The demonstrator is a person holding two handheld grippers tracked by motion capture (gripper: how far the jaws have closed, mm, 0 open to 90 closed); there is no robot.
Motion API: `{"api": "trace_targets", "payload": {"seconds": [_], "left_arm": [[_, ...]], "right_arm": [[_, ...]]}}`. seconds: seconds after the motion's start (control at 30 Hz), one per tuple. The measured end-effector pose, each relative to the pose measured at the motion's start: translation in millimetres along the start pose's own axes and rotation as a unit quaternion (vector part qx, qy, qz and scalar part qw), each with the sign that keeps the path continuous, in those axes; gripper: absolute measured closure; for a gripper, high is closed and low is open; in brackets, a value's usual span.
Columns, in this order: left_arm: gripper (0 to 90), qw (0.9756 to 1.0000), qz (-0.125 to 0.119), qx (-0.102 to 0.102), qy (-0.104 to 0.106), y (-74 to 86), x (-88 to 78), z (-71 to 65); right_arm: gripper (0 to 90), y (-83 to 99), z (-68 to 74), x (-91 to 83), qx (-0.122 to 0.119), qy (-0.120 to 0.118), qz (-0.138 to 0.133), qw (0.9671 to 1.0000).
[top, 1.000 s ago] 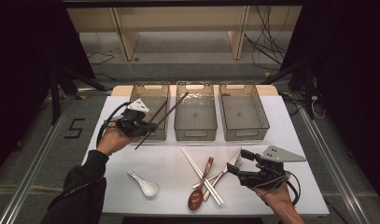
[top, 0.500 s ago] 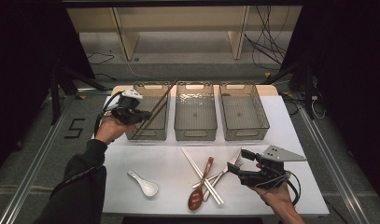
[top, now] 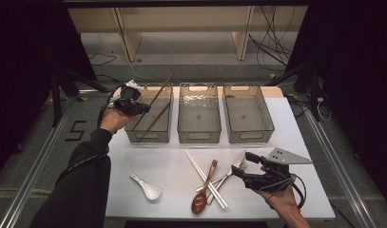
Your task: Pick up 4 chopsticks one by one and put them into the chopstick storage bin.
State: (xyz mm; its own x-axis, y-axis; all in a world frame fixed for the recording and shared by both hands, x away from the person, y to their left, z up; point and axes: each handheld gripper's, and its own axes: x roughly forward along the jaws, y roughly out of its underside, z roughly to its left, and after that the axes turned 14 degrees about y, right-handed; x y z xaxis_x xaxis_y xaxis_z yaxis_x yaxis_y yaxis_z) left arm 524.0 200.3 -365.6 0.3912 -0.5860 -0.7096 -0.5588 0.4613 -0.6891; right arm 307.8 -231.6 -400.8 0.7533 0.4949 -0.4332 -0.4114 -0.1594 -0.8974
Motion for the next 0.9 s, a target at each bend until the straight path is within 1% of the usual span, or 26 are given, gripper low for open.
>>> {"api": "trace_targets", "payload": {"seconds": [0.1, 0.2, 0.3, 0.33, 0.47, 0.57, 0.73, 0.83, 0.9], "left_arm": [[84.9, 1.0, -0.001, -0.005, -0.005, -1.9, 1.4, 5.3], [85.0, 0.9999, -0.002, -0.006, -0.01, -4.8, 2.6, 8.1], [85.0, 0.9998, 0.001, -0.007, -0.017, -6.8, 3.8, 11.4], [84.9, 0.9998, -0.003, -0.01, -0.018, -6.7, 4.5, 12.1], [84.9, 0.9995, -0.001, -0.015, -0.028, -4.3, 7.5, 16.2], [84.9, 0.9994, -0.004, -0.023, -0.027, -2.0, 9.0, 19.5], [84.9, 0.9991, 0.002, -0.027, -0.032, 0.9, 11.5, 20.6], [84.8, 0.999, -0.003, -0.034, -0.03, 2.4, 12.8, 20.6], [84.9, 0.9989, 0.001, -0.036, -0.03, 3.5, 14.0, 21.4]], "right_arm": [[27.1, 0.1, -0.1, 0.2, -0.001, 0.0, 0.001, 1.0], [27.2, 0.2, -0.1, 0.2, -0.001, -0.001, 0.001, 1.0], [27.2, -0.1, 0.3, 0.0, -0.002, -0.003, -0.001, 1.0], [27.1, -0.1, 0.3, -0.1, -0.002, -0.002, -0.001, 1.0], [27.1, -0.1, 0.4, -0.2, -0.002, -0.003, -0.001, 1.0], [27.2, 0.0, 0.2, 0.0, -0.002, -0.003, -0.001, 1.0], [27.2, -0.1, 0.4, 0.1, -0.001, -0.003, -0.001, 1.0], [27.1, 0.1, 0.8, 0.1, -0.001, -0.003, 0.0, 1.0], [27.1, 0.1, 0.7, 0.4, -0.001, -0.003, 0.0, 1.0]]}}
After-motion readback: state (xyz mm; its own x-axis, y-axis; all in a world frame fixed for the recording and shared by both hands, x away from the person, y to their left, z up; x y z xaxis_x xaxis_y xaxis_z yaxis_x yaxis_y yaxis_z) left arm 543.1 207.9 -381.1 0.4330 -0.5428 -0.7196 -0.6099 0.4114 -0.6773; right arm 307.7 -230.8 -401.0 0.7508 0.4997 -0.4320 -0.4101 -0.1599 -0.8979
